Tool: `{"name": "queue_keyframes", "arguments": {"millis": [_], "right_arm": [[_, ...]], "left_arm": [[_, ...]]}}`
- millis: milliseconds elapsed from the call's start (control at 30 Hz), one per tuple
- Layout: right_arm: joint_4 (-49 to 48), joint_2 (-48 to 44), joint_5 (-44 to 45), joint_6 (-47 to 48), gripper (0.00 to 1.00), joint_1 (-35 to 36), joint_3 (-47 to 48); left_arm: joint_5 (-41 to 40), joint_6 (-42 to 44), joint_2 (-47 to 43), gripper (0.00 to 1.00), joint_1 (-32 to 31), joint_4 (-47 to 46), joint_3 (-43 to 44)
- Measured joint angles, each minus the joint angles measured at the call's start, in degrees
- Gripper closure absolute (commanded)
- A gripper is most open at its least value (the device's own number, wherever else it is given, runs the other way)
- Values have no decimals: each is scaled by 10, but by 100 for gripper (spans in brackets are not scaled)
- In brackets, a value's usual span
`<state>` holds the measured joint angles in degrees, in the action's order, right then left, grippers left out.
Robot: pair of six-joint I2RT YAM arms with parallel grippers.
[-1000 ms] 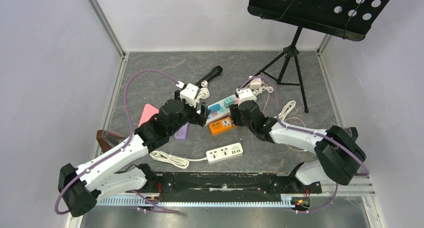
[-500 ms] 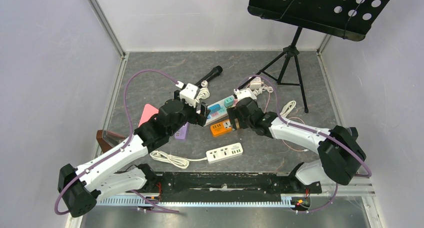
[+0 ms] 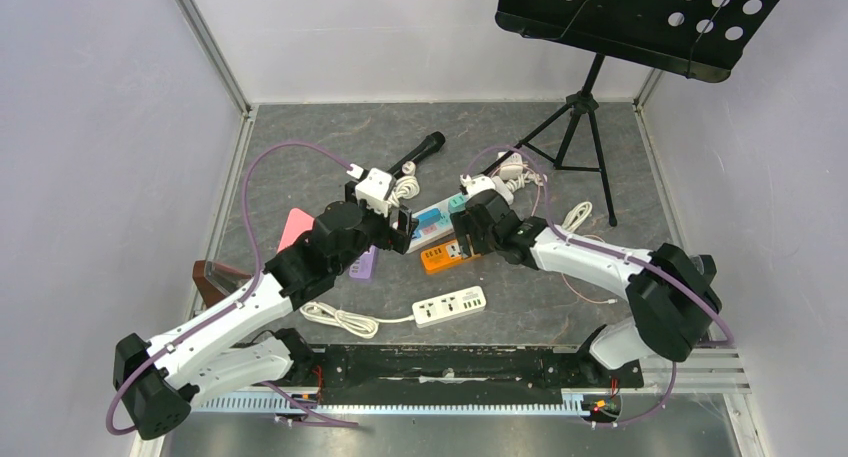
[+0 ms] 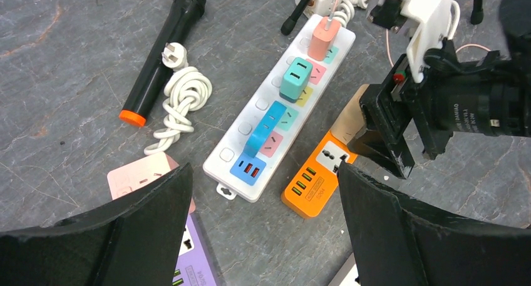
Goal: Insert the plug
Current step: Insert the plug into the socket.
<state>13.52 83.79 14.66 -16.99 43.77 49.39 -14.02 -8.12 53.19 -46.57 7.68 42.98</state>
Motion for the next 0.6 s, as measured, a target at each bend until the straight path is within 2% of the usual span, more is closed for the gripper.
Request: {"name": "queue_keyframes", "arguments": {"millis": [33, 133, 333, 600], "right_arm": [[1, 5, -1, 0, 33, 0, 0], [10, 20, -7, 1, 51, -1, 0], [7, 24, -11, 1, 100, -2, 0], [-27, 37, -5, 10, 100, 0, -7]], "left_arm": [[0, 0, 0, 9, 0, 0, 0], [0, 0, 0, 9, 0, 0, -1], [0, 0, 0, 9, 0, 0, -2], [-1, 0, 0, 9, 0, 0, -2]]}}
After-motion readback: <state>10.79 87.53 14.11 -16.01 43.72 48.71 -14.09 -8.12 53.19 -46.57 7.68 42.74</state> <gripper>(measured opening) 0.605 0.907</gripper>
